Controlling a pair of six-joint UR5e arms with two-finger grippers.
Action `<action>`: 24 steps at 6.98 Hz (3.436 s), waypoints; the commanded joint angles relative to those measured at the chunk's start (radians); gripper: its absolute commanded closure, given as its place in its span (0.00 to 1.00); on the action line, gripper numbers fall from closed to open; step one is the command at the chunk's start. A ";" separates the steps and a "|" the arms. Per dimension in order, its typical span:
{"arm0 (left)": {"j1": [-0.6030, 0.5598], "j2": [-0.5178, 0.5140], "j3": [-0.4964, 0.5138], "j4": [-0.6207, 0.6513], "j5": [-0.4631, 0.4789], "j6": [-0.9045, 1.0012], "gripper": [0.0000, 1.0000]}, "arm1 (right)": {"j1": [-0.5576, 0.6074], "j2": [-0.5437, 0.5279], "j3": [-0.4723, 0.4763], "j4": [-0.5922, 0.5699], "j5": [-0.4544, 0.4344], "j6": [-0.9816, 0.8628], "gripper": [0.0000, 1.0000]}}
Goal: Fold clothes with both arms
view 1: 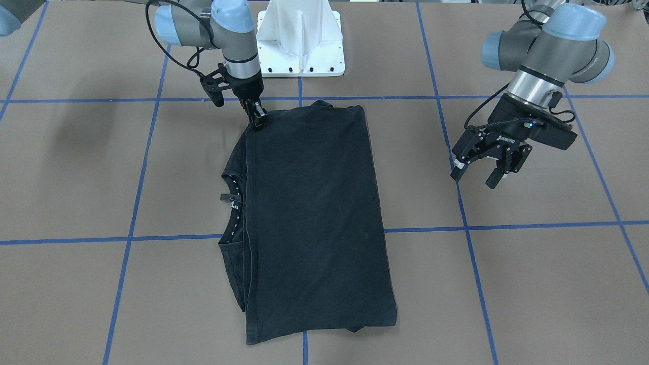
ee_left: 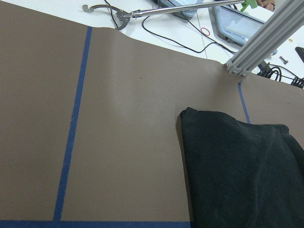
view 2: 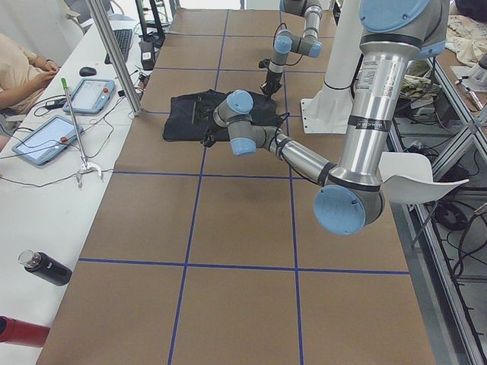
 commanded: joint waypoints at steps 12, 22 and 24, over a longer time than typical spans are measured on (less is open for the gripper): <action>0.724 -0.010 -0.129 0.161 0.323 -0.701 0.19 | -0.006 -0.128 0.159 0.001 0.090 -0.058 1.00; 0.728 -0.012 -0.118 0.160 0.308 -0.691 1.00 | -0.004 -0.131 0.159 0.001 0.090 -0.058 1.00; 0.724 0.058 -0.223 0.161 0.251 -0.686 1.00 | -0.001 -0.134 0.176 0.001 0.090 -0.058 1.00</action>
